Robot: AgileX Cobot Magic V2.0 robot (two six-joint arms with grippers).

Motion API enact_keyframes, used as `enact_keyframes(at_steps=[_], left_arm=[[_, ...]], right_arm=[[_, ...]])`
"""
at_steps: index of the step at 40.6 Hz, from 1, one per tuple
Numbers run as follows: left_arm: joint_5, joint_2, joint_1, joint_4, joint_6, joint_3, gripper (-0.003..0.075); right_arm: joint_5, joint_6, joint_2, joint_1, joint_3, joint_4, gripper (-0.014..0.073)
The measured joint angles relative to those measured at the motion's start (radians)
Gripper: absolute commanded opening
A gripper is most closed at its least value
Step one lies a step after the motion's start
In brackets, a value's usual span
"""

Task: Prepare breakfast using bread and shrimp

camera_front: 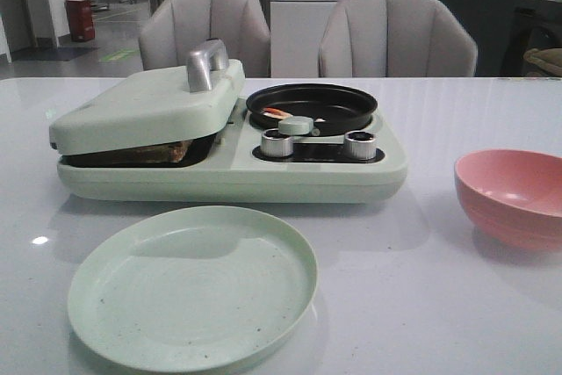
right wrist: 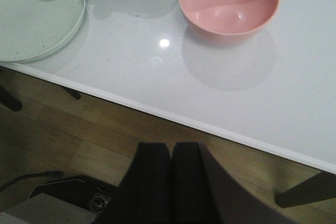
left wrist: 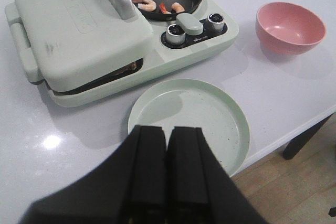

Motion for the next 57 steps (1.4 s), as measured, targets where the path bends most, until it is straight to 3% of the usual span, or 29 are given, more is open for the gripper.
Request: enact_keyframes(at_steps=[29, 38, 50, 57], left_arm=[[-0.002, -0.026, 0.005, 0.020, 0.000, 0.009, 0.0101], [-0.031, -0.174, 0.168, 0.061, 0.000, 0.103, 0.0101], [-0.294, -0.527, 0.419, 0.080, 0.000, 0.503, 0.0101], [-0.425, -0.582, 0.493, 0.064, 0.000, 0.682, 0.0101]], right_arm=[[-0.049, 0.000, 0.000, 0.000, 0.002, 0.002, 0.0035], [-0.049, 0.000, 0.000, 0.000, 0.002, 0.004, 0.0035], [-0.049, 0.000, 0.000, 0.000, 0.002, 0.004, 0.0035], [-0.049, 0.000, 0.000, 0.000, 0.002, 0.004, 0.0035]])
